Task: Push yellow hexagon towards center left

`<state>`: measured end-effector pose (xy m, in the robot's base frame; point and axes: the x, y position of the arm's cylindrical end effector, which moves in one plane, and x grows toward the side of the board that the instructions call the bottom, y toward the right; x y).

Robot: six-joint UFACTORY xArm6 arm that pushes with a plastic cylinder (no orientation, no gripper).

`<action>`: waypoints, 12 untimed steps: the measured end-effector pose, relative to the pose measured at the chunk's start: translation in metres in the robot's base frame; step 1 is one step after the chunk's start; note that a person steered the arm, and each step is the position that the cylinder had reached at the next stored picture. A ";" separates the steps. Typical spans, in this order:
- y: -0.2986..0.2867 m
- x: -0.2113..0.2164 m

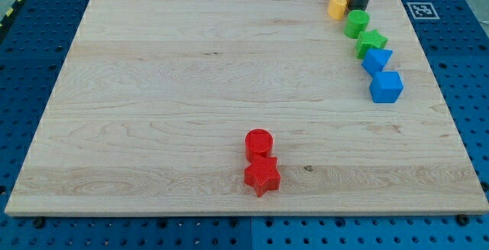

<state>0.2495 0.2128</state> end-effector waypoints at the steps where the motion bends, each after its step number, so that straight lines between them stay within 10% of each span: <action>1: 0.041 -0.001; 12: -0.189 -0.047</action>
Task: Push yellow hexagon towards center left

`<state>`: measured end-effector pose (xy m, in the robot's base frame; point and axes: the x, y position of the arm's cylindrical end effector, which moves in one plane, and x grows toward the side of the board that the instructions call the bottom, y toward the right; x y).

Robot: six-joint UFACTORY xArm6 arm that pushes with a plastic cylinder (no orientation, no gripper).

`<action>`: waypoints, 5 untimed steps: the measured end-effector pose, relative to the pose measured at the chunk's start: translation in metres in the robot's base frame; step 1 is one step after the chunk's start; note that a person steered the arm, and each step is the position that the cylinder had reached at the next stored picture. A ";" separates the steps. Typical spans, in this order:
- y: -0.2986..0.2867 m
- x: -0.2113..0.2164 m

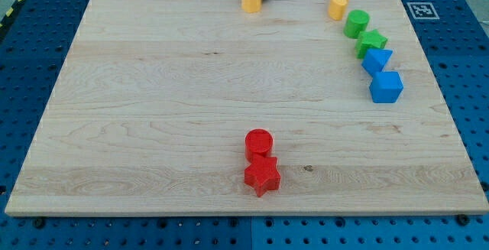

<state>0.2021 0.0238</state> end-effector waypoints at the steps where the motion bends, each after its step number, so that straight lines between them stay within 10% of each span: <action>1: -0.025 0.011; 5: -0.073 0.103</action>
<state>0.3047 -0.0492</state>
